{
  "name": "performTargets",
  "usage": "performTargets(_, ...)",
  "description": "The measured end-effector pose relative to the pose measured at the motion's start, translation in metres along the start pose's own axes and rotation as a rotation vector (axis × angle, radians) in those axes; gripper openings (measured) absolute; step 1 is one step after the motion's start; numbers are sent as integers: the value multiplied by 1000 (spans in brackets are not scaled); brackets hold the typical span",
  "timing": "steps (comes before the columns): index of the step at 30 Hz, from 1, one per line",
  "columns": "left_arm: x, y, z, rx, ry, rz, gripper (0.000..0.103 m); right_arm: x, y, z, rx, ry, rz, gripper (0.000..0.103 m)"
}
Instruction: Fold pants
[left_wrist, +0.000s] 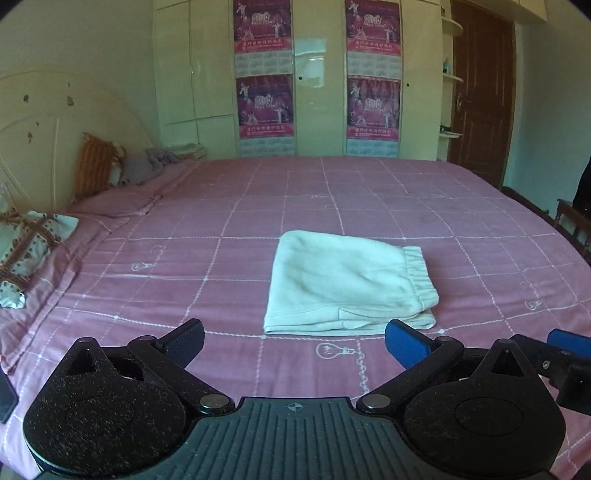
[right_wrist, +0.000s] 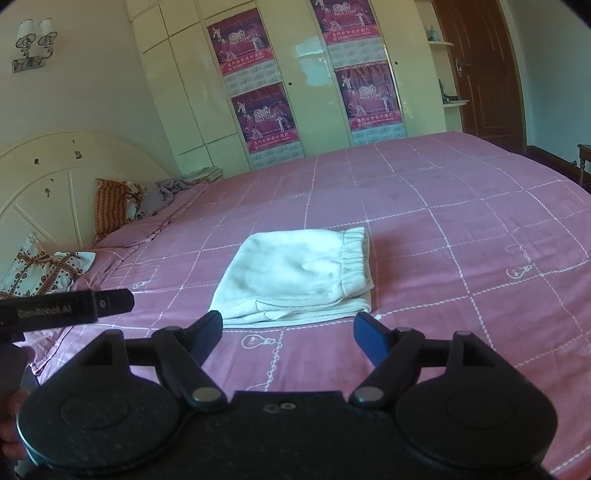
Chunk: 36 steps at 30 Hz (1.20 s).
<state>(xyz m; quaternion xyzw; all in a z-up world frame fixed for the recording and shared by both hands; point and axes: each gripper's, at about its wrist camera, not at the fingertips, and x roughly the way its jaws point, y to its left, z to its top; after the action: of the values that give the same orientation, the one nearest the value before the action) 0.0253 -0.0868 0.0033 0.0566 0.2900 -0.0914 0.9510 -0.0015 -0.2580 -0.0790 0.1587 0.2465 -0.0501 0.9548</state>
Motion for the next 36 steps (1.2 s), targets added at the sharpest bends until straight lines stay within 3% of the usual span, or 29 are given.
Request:
performTargets(5,-32,9,-2,-3,-45,-8,103,-28,14,0,-18,-45,30,81)
performTargets(8,-40,5,-4,36,-32,36,103,-40,22,0,-29,-63,35,87)
performTargets(11,-42,0,-6,59,-7,30,103,-49,27,-1,-37,-78,30,87)
performTargets(14,-44,-5,-7,63,1,21,103,-56,30,-2,-50,-105,-1,95)
performTargets(23,-53,-24,-11,35,6,-34,103,-65,21,2,-82,-173,-108,103)
performTargets(36,-70,-45,-5,32,-10,-78,103,-75,11,11,-40,-210,-120,103)
